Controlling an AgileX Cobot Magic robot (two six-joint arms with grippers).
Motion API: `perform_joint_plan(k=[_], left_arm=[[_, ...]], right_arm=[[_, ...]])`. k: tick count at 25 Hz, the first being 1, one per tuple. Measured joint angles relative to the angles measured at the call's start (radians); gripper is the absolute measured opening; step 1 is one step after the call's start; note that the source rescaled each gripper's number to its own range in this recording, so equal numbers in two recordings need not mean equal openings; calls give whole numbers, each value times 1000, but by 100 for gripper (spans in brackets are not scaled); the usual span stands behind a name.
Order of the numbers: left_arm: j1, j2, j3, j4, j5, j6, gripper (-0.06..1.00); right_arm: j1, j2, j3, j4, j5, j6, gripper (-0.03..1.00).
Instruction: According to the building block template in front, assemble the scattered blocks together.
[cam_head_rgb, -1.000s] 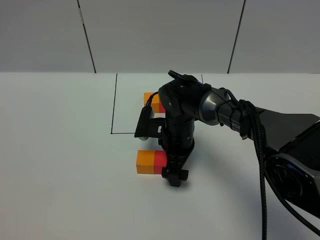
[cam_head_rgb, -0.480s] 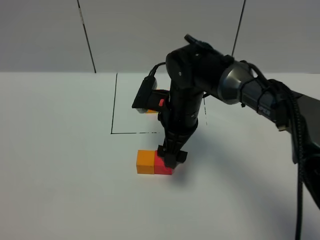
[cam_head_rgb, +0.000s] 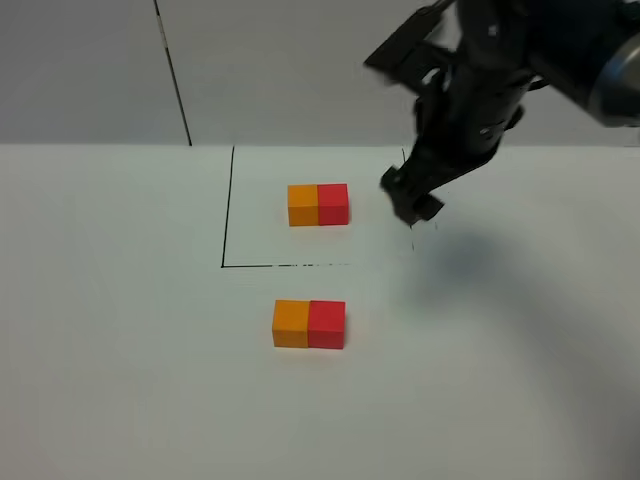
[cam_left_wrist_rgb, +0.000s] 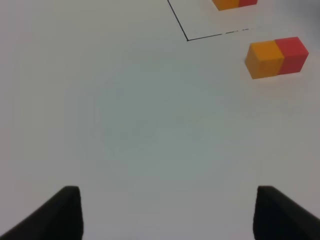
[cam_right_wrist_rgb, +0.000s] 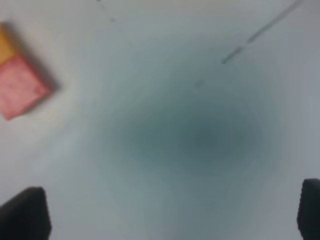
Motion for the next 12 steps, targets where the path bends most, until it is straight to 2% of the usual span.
perform_joint_plan(k=[8, 12], left_arm=[[0, 0, 0, 1, 0, 0, 60], [0, 0, 0, 1, 0, 0, 60]], right_arm=[[-333, -179, 152, -7, -2, 216, 100], [-426, -332, 300, -6, 2, 261, 100]])
